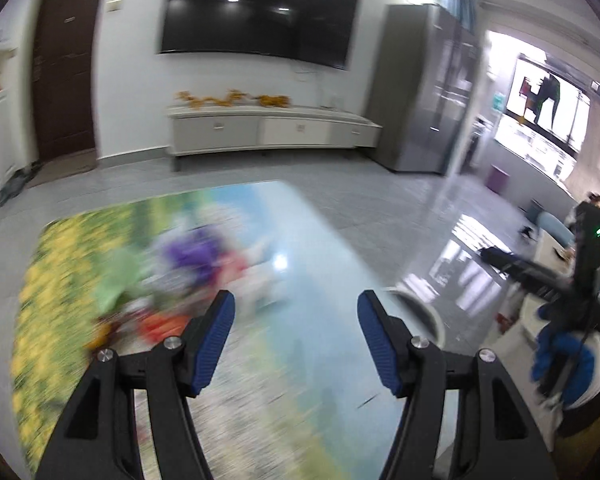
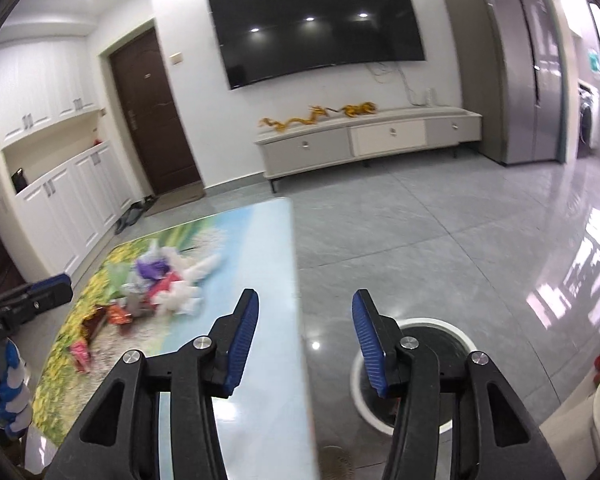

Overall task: Collect trash
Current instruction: 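Grasp the pink paper cup with the left tool while the right tool grasps a white tissue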

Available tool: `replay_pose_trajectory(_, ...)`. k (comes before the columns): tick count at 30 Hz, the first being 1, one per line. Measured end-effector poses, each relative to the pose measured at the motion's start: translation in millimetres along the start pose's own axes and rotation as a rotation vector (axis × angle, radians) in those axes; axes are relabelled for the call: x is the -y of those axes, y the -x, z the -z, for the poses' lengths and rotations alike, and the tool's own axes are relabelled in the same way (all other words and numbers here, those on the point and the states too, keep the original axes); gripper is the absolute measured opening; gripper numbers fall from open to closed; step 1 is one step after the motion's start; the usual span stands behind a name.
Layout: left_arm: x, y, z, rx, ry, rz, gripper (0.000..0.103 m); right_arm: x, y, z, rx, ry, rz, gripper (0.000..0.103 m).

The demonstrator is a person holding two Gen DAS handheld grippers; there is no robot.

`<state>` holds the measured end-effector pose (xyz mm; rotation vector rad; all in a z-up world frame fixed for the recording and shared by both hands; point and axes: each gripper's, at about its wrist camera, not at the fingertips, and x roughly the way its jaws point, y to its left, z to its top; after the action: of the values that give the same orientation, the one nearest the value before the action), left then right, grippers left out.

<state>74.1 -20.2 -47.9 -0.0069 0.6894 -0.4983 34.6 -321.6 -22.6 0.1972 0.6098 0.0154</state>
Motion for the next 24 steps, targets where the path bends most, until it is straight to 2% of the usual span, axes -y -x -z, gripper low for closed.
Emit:
replay_pose_trajectory(3,-48,20,25,0.000,0.071,-0.077,0.064,-25,4,-1,-0.001,0.034,-0.024,0.057)
replay_pose_trajectory(5,-78,27,43,-0.006,0.106,-0.156,0.064,-37,3,1,-0.010,0.057,-0.043,0.058)
replay_pose_trajectory(9,-128,22,78,-0.073,0.229,-0.219,0.064,-61,-11,1,-0.050,0.108,-0.067,0.059)
replay_pose_trajectory(14,-150,0,99,-0.133,0.303,-0.213,0.064,-82,-45,8,-0.113,0.133,-0.082,0.061)
replay_pose_trajectory(19,-150,-24,106,-0.178,0.288,-0.215,0.062,-96,-86,8,-0.184,0.160,-0.088,0.062)
replay_pose_trajectory(24,-151,-39,108,-0.191,0.268,-0.198,0.034,-114,-129,5,-0.231,0.175,-0.108,0.071)
